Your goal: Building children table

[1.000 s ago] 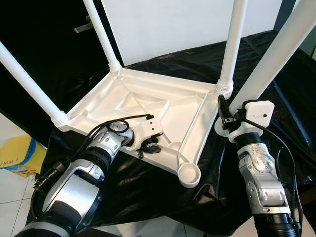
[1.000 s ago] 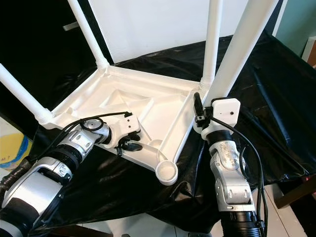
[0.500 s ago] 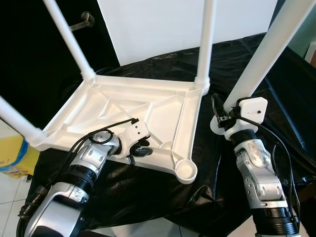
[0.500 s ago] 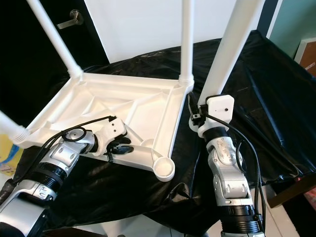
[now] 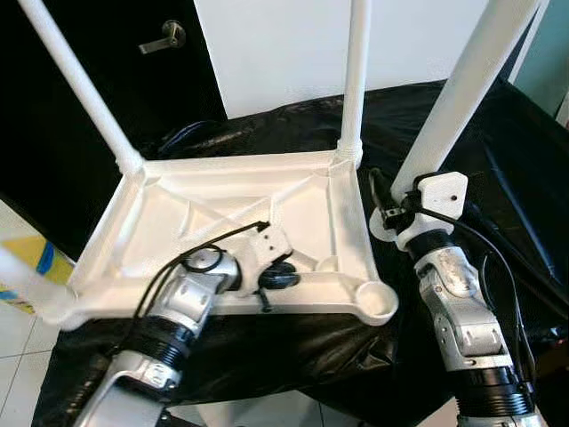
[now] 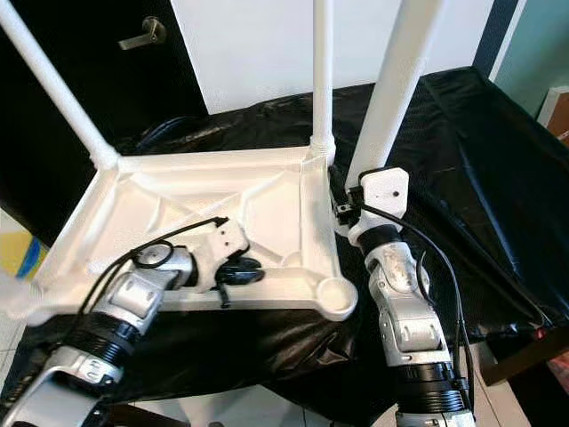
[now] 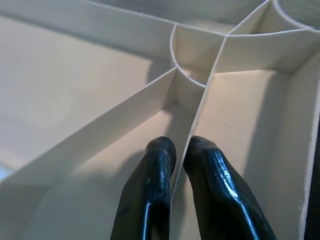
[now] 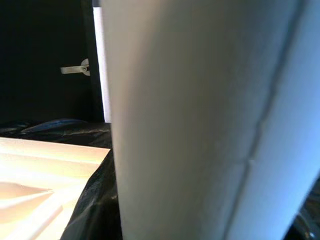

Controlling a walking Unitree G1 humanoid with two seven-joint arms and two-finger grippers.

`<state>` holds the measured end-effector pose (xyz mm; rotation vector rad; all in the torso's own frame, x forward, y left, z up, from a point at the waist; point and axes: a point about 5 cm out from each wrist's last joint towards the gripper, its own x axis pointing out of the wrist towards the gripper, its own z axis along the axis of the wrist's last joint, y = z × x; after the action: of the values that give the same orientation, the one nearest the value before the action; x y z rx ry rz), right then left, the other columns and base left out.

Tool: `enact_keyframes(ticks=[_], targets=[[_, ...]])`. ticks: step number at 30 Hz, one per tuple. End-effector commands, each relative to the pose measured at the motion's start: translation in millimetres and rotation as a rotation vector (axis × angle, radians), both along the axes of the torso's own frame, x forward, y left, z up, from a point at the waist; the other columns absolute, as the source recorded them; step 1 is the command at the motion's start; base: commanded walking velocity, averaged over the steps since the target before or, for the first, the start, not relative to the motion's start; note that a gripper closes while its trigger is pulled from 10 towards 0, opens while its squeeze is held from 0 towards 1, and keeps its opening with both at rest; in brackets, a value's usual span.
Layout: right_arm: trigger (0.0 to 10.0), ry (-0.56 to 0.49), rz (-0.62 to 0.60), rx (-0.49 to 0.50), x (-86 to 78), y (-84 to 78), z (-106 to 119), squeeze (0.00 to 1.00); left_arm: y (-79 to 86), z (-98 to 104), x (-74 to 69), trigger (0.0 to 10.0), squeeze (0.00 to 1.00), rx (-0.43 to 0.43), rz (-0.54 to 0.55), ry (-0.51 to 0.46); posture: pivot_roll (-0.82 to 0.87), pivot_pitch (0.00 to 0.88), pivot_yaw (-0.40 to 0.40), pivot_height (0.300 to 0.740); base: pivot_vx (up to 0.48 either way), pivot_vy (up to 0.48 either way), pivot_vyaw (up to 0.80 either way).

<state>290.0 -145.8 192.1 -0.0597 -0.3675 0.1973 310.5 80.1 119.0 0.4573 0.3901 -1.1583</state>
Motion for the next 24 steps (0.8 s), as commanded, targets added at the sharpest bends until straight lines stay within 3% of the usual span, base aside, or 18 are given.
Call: enact_keyframes(ticks=[1,7,8,16,17,18,20,24], targets=[[10.0,-0.009,0.010,0.006,0.7,0.4,0.9,0.00,4.8,-3.3,9.7,10.0,0.00,0.034,0.245,-0.115,-0.16,0.000,0.059,0.740,0.000,0.000,0.00],[10.0,-0.011,-0.003,0.006,3.3,-4.0,1.0,0.00,-3.3,6.7,15.4,10.0,0.00,0.003,0.292,-0.155,-0.16,0.000,0.066,0.740,0.000,0.000,0.00],[10.0,-0.013,-0.007,0.009,3.8,-3.7,2.0,0.00,-1.0,9.0,16.2,10.0,1.00,-0.004,0.302,-0.164,-0.17,0.000,0.068,0.740,0.000,0.000,0.00],[10.0,-0.014,-0.016,0.012,5.7,-5.6,2.9,0.00,4.5,17.8,21.8,10.0,1.00,-0.021,0.350,-0.213,-0.16,0.000,0.071,0.740,0.000,0.000,0.00],[10.0,-0.013,-0.020,0.015,5.1,-5.7,2.3,0.00,4.7,23.8,22.4,10.0,0.00,-0.041,0.351,-0.234,-0.16,0.000,0.074,0.740,0.000,0.000,0.00],[10.0,-0.013,-0.020,0.015,5.1,-5.7,2.3,0.00,4.7,23.8,22.4,10.0,0.00,-0.041,0.351,-0.234,-0.16,0.000,0.074,0.740,0.000,0.000,0.00],[10.0,-0.010,-0.029,0.023,2.0,-4.2,0.3,0.00,0.1,36.9,17.1,10.0,0.00,-0.155,0.325,-0.236,-0.16,0.000,0.075,0.740,0.000,0.000,0.00],[10.0,-0.003,-0.041,0.033,0.0,-3.5,-2.7,0.00,-5.5,35.9,8.6,10.0,0.00,-0.189,0.273,-0.224,-0.15,0.005,0.073,0.740,0.000,0.000,0.00]])
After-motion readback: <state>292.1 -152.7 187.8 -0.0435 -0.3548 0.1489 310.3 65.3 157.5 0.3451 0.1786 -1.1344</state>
